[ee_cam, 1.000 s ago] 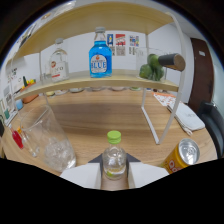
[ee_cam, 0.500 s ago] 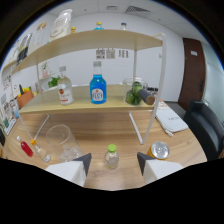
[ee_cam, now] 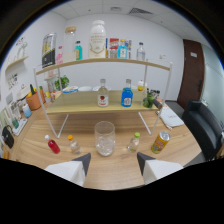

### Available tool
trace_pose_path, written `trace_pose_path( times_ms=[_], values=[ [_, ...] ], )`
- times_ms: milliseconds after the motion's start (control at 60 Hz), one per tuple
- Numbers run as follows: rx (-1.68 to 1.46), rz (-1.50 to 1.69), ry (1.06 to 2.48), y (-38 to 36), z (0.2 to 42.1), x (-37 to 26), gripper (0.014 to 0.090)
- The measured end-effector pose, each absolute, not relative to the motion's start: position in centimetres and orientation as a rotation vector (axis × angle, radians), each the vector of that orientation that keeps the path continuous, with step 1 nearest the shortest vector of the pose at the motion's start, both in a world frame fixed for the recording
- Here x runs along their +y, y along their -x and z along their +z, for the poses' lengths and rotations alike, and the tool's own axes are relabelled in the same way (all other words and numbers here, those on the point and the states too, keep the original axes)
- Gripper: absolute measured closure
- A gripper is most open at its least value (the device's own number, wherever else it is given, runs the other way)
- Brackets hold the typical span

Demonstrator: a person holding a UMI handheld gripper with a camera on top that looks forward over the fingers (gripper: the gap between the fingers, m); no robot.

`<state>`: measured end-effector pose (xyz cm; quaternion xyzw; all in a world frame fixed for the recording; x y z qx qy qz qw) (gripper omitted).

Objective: Make me a cup of Vodka Sunrise.

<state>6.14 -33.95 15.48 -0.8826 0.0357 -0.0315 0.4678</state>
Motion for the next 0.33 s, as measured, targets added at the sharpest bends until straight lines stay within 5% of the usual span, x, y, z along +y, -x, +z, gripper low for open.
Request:
trace_pose_path(
  times_ms=[333],
  values=[
    [0.080,-0.080,2.169,-3.9,15.5,-34.6,0.0186]
  ],
)
